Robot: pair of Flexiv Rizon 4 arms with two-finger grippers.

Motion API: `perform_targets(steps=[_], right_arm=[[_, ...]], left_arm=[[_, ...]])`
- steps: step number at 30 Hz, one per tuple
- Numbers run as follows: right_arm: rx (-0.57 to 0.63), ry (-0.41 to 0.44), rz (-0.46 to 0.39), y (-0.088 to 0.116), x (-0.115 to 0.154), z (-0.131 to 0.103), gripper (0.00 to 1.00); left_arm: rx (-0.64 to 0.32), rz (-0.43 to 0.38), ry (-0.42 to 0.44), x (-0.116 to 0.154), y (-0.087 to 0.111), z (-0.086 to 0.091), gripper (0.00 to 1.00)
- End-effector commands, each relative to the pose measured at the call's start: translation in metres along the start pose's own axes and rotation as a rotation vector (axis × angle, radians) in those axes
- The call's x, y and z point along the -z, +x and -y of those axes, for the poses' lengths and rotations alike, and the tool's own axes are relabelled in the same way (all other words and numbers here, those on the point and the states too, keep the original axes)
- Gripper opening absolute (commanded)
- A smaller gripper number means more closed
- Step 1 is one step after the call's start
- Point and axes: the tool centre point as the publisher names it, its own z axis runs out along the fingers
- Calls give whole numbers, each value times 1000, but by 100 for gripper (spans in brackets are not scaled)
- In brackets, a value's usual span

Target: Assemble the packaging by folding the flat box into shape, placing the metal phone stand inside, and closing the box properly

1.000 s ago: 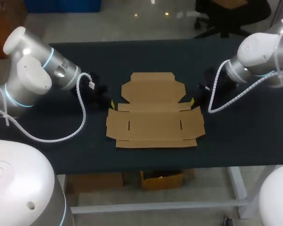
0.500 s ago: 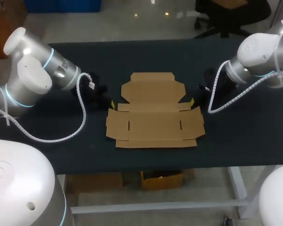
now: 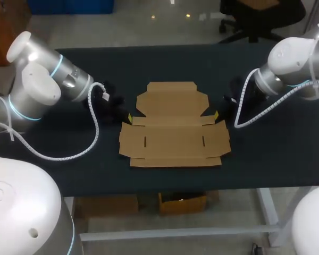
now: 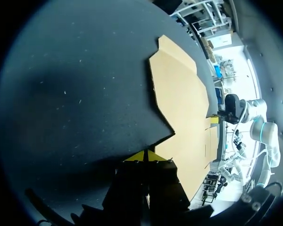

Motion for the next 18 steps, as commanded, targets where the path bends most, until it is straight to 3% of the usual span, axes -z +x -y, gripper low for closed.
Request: perform_targets(steps=[1,18], right_arm=[[1,-2,-6,-1,2,2,0],[8,-19,-14,4,5,5,0]], left_arm=[[-3,-5,-2,-3,0,1,0],[-26,-36,-1,-2,9,1,0]])
